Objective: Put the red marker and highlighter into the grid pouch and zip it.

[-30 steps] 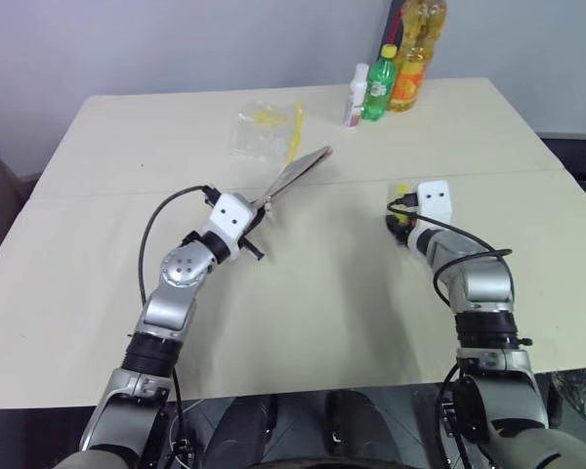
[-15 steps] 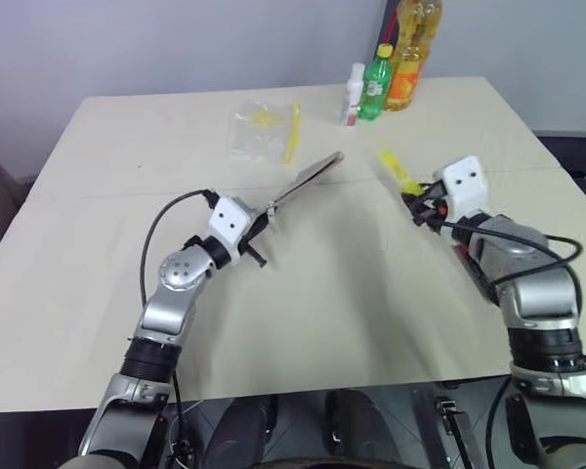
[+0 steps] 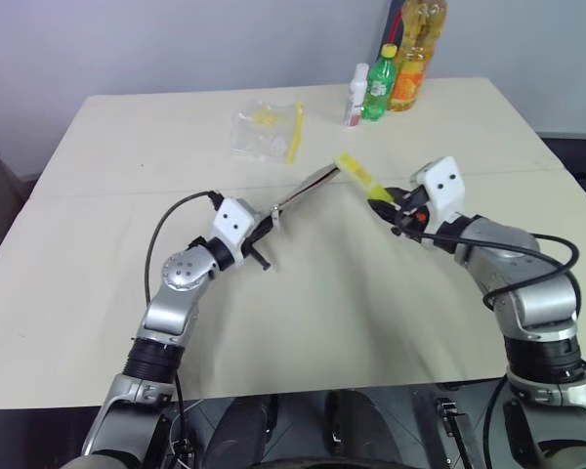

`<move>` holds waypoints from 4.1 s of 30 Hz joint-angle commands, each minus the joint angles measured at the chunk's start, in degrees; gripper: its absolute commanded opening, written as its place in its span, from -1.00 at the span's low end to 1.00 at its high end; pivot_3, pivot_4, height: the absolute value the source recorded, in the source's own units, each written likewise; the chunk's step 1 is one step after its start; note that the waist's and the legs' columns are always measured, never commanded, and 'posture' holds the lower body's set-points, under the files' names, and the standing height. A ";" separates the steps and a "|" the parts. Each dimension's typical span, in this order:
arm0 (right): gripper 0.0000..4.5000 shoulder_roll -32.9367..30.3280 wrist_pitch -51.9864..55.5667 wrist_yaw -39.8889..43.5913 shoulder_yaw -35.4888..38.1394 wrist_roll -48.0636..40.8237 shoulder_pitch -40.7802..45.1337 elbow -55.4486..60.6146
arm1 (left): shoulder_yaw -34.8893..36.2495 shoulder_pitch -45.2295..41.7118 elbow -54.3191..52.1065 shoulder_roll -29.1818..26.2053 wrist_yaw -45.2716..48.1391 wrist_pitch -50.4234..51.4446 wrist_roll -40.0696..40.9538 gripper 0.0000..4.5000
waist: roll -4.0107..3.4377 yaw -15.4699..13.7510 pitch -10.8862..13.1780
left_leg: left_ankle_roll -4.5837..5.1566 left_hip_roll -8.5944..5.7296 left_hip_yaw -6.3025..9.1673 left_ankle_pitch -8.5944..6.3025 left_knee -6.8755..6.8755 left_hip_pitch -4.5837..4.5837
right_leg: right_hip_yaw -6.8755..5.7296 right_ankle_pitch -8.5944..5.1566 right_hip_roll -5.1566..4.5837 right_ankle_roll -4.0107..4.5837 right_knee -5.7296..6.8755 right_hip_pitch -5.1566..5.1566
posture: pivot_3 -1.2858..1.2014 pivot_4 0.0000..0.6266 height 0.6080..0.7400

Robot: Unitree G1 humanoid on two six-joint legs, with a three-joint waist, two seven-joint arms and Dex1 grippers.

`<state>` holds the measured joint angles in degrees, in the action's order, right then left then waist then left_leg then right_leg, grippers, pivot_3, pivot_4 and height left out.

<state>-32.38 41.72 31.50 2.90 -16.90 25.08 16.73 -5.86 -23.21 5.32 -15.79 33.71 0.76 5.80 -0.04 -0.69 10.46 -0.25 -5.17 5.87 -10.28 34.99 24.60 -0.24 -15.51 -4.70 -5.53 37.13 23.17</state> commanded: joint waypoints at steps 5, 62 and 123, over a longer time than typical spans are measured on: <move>-0.60 -0.53 -0.07 -0.16 -0.82 0.23 0.83 1.41 | 0.57 -0.45 -3.57 0.26 0.19 -0.20 1.30 -1.00 | 0.00 -0.01 0.00 | 0.00 0.00 0.00 0.00 0.00 0.00 | 0.00 0.00 0.00 0.00 0.00 0.00 | 0.03 -0.52 1.00; -0.60 -3.12 1.93 2.50 -0.58 -1.31 -0.38 3.33 | 1.28 -0.39 -2.88 0.91 -1.84 0.17 1.10 -1.00 | 0.01 -0.03 0.01 | 0.00 0.00 0.00 0.00 0.00 0.02 | 0.00 0.00 0.00 0.00 -0.02 0.01 | 0.03 -0.52 1.00; 0.95 -15.00 3.91 12.37 20.38 -0.05 -21.15 8.47 | -6.36 -1.03 -0.17 -0.35 14.23 -4.10 2.11 -1.00 | 0.06 -1.83 0.00 | 0.04 -0.01 0.05 -0.03 0.17 0.31 | -0.06 -0.02 -0.06 0.03 -0.15 0.11 | 0.03 -0.52 1.00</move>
<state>-47.77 44.56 46.17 19.16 -17.67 5.03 25.41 -12.42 -23.14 5.49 -16.87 49.12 -3.71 7.26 0.02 -2.52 10.46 -0.21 -5.19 5.92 -10.31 35.17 24.91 -0.29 -15.53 -4.77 -5.50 36.99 23.27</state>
